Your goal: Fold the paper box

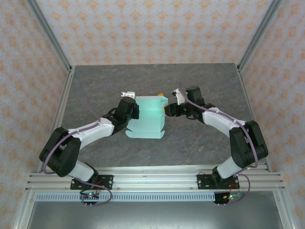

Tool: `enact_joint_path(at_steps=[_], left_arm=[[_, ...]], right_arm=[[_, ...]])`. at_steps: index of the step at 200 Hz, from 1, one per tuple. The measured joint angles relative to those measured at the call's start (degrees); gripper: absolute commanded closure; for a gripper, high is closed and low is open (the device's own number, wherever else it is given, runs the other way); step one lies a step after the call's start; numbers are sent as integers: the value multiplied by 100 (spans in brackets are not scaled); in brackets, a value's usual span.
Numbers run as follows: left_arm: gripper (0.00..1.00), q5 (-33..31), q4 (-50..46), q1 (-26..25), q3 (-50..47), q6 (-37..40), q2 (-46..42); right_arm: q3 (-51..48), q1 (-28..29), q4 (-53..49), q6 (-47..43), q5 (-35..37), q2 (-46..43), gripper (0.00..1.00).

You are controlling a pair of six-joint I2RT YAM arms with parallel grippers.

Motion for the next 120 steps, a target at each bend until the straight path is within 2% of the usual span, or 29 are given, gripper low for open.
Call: enact_joint_path(at_steps=[77, 120], left_arm=[[92, -17, 2, 35, 0, -17, 0], [92, -17, 2, 63, 0, -17, 0]], right_arm=[[85, 205, 52, 278, 557, 4, 60], [83, 385, 184, 761, 1056, 4, 61]])
